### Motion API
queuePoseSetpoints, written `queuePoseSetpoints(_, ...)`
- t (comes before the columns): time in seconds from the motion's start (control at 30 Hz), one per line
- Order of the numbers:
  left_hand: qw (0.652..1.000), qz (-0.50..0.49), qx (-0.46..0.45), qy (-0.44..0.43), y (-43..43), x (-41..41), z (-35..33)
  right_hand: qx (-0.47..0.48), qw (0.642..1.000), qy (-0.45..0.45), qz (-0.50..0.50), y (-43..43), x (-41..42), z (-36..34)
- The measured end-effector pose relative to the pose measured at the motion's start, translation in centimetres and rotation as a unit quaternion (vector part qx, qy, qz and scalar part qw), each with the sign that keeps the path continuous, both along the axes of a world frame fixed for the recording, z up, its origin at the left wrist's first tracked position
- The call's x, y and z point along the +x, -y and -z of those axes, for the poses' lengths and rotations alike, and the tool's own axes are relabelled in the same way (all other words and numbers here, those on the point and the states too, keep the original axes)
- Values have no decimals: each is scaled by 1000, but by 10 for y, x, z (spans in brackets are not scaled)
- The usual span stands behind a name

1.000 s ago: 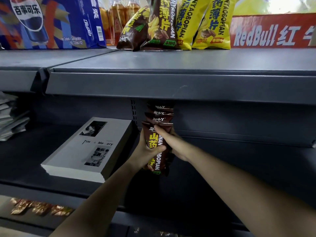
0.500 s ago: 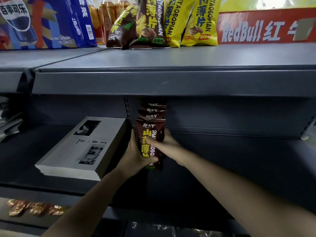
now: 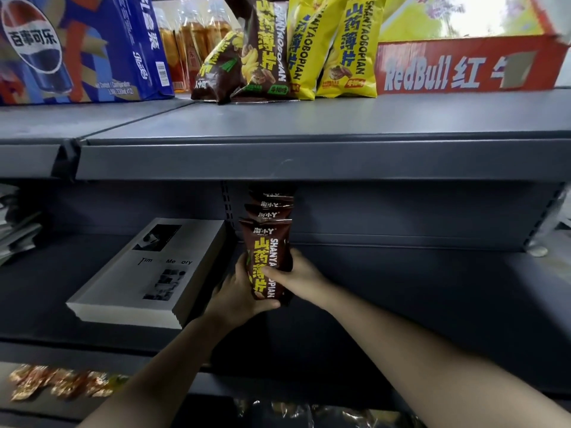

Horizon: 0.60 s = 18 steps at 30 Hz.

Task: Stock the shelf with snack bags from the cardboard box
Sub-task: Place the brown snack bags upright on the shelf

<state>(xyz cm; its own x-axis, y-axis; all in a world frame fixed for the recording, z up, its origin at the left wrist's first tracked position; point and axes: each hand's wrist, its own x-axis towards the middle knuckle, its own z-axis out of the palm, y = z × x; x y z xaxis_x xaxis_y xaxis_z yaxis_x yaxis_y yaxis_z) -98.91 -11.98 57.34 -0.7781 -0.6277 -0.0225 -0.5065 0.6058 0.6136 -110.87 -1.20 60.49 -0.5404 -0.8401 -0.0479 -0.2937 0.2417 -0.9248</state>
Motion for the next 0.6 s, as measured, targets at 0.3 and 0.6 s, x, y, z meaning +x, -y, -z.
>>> queuePoseSetpoints(0.3, 957, -118, -211, -159, -35, 21, -25, 68, 997, -36, 23, -43, -8, -13)
queuePoseSetpoints(0.6, 961, -23, -187, -203, -141, -24, -65, 53, 994, -88, 29, -135, -15, -34)
